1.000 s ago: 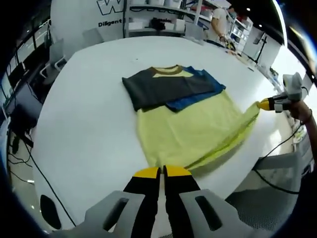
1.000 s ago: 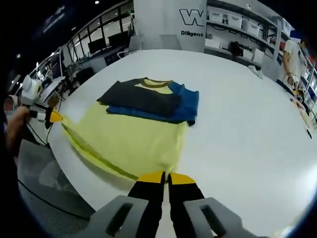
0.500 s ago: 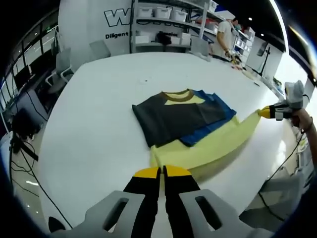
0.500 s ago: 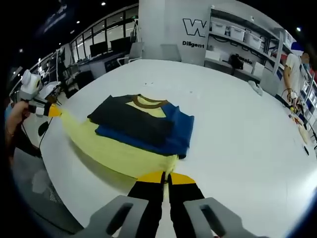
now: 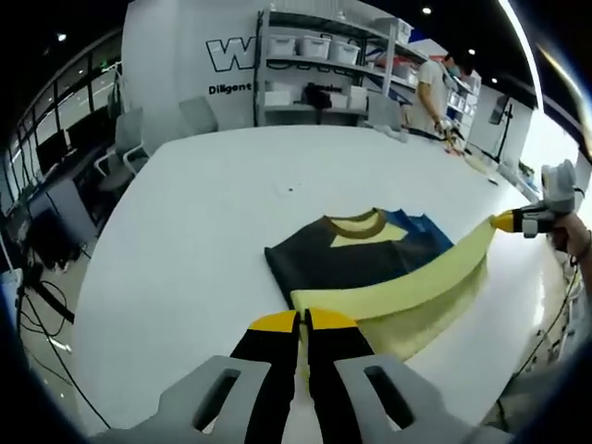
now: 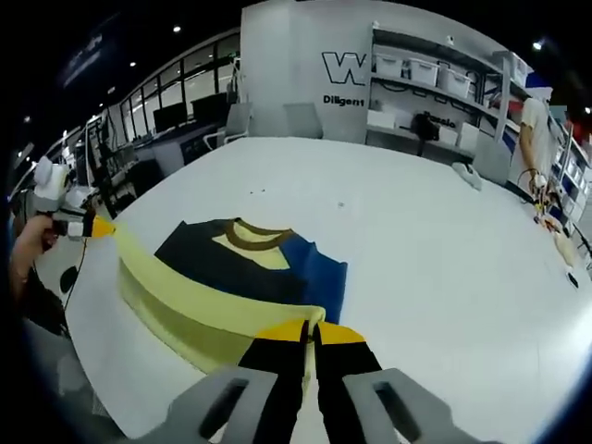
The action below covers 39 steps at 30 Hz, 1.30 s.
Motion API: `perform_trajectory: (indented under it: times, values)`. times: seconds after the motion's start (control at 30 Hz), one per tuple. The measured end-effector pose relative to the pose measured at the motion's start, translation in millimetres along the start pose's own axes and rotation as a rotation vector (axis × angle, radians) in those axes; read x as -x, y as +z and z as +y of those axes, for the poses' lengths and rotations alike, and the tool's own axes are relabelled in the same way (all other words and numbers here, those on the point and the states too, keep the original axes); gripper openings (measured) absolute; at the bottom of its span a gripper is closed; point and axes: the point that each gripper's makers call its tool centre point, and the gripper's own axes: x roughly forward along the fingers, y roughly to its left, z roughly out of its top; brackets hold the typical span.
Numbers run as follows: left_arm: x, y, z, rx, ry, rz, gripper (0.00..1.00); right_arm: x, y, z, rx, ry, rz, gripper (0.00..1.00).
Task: Fold the garment on the visible template until the final outline fits inside the template.
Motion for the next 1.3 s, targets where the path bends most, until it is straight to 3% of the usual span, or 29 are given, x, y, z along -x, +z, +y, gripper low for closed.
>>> perform_trajectory:
  times: [0.3, 0.57, 0.67, 0.97, 1.3]
  values:
    - [-29.1, 25.4, 11.7, 0.041, 0.002, -0.05, 0.03, -29.8, 34.7, -9.9, -0.025, -0.022, -0.055, 0.0]
    - [-54.7, 47.3, 22.8, 0.07, 0.018, -0.105, 0.03, -53.5, 52.1, -25.0, -0.052, -0.054, -0.074, 0.0]
    - [-70.0, 57.1, 25.3, 0.117, 0.006, -0.154, 0.03, -62.2, 54.7, -33.2, -0.05, -0.102, -0.057, 0.0]
    - [-105.5, 60.3, 44.9, 0.199, 0.065, -0.17, 0.03, -104.0, 69.1, -40.7, -0.048, -0.141, -0.054, 0.0]
    - [-146.4, 55.8, 55.5, 0.246, 0.075, -0.148, 0.03, -145.5, 58.6, -56.6, -0.092, -0.187, -0.012, 0.0]
